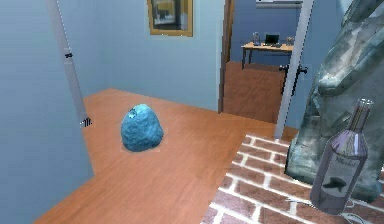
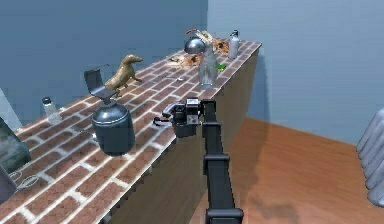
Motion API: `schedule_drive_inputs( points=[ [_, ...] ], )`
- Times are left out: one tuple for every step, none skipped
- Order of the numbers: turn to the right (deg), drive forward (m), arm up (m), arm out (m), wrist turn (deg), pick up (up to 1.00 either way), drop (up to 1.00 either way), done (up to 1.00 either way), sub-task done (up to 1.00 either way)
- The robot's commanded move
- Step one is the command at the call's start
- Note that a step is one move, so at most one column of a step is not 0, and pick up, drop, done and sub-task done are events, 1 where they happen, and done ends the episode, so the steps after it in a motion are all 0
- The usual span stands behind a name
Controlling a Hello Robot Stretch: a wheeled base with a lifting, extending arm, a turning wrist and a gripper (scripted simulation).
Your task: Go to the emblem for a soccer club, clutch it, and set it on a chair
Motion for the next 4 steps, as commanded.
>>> schedule_drive_inputs(
  points=[
    [0.0,0.0,0.1,0.0,0.0,0.0,0.0,0.0,0.0],
    [0.0,0.0,0.06,0.0,0.0,0.0,0.0,0.0,0.0],
    [0.0,0.0,0.0,0.0,-45.0,0.0,0.0,0.0,0.0],
    [0.0,0.0,0.0,0.0,-45.0,0.0,0.0,0.0,0.0]
  ],
)
